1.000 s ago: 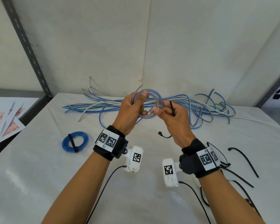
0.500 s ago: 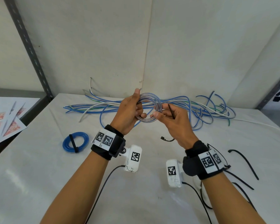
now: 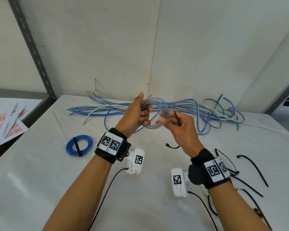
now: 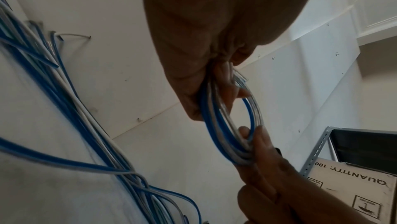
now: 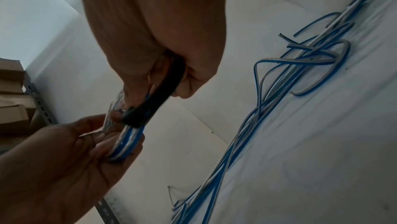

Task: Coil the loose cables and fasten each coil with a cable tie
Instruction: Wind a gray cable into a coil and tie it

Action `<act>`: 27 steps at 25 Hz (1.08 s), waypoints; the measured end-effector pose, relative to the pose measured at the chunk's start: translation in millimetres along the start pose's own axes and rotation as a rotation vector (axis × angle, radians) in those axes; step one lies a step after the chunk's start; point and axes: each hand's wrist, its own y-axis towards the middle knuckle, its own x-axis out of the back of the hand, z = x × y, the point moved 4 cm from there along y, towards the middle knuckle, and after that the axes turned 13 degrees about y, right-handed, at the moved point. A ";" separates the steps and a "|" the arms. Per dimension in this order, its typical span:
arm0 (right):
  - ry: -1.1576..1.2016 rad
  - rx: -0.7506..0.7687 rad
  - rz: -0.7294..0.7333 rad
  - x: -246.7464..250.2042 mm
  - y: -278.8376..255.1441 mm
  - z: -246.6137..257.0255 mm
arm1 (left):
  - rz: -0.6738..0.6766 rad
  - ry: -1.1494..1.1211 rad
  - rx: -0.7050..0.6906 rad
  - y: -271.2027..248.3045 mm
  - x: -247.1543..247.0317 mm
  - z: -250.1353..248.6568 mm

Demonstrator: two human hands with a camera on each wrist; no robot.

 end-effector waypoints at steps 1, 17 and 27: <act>0.000 0.001 0.001 -0.5 0.9 -0.7 | -0.016 0.009 -0.001 0.2 1.4 -0.1; -0.441 0.262 0.029 -12.7 23.6 40.0 | -0.073 0.325 -0.241 -12.5 0.5 -15.1; -0.209 0.157 0.023 -5.4 21.3 44.9 | 0.056 0.349 -0.349 -17.0 -2.5 -20.3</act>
